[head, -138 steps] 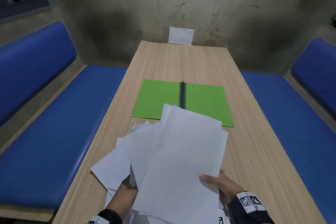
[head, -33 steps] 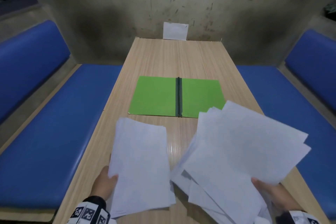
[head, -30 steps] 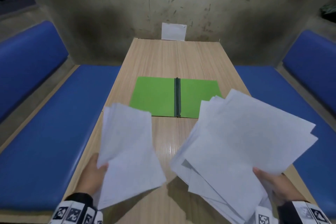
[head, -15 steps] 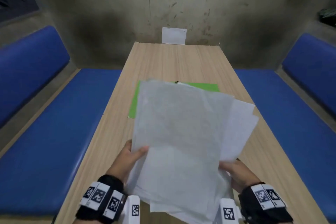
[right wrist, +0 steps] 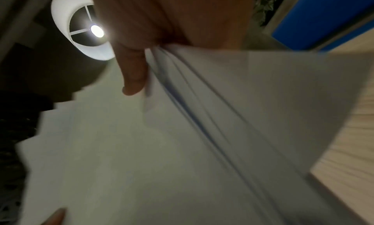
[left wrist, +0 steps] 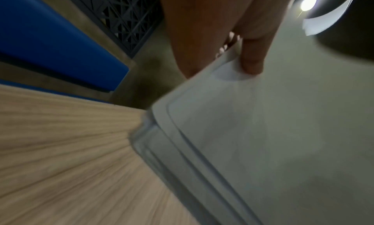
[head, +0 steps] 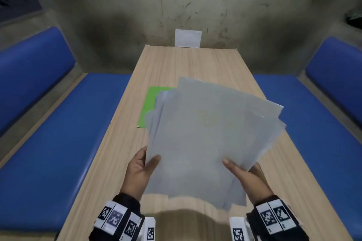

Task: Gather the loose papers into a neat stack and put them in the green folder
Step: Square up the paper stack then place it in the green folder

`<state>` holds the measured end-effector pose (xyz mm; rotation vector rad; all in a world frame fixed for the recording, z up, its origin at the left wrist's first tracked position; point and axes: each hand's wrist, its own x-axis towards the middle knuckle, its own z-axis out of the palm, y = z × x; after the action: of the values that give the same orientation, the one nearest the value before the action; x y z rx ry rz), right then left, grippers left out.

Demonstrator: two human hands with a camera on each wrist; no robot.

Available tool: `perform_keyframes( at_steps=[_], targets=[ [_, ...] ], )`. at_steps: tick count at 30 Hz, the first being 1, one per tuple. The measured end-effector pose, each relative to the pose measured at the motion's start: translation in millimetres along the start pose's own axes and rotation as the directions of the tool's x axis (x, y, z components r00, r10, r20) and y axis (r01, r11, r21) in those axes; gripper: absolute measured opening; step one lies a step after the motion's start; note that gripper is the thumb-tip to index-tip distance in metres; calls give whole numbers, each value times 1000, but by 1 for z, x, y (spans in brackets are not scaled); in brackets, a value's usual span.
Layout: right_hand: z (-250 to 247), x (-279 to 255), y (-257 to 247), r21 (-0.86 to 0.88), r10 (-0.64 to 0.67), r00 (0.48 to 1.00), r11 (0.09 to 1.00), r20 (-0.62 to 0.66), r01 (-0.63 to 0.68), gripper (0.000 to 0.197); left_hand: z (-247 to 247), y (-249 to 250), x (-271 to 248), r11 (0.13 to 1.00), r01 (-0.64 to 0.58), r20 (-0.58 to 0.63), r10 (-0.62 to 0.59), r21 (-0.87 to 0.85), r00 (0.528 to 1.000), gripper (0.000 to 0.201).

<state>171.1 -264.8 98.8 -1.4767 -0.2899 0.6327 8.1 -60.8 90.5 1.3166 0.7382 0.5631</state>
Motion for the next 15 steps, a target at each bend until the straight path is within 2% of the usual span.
perform_keyframes(
  at_steps=[2, 5, 7, 8, 11, 13, 15],
  targets=[
    [0, -2, -7, -10, -68, 996, 998, 56, 69, 24, -2, 8, -6, 1000, -23, 35, 23, -19, 999, 27],
    [6, -3, -10, -90, -123, 988, 987, 98, 131, 28, -3, 13, -11, 998, -57, 51, 56, 21, 997, 48],
    [8, -4, -12, -67, -181, 979, 980, 94, 187, 28, -2, 18, -10, 994, -104, 93, 102, 18, 990, 59],
    [9, -3, -14, -46, -223, 971, 973, 85, 227, 32, -1, 22, -10, 989, -146, 115, 142, 27, 983, 65],
    [13, -2, -25, 6, -320, 947, 947, 17, 320, 72, 4, 36, -9, 970, -242, 108, 241, -8, 964, 78],
    [18, -4, -35, 33, -366, 930, 930, -30, 367, 77, 11, 46, -10, 963, -266, 71, 268, -37, 961, 76],
    [23, -4, -42, 79, -371, 923, 922, -102, 379, 71, 21, 53, -11, 951, -305, 4, 306, -46, 952, 63]
  ],
)
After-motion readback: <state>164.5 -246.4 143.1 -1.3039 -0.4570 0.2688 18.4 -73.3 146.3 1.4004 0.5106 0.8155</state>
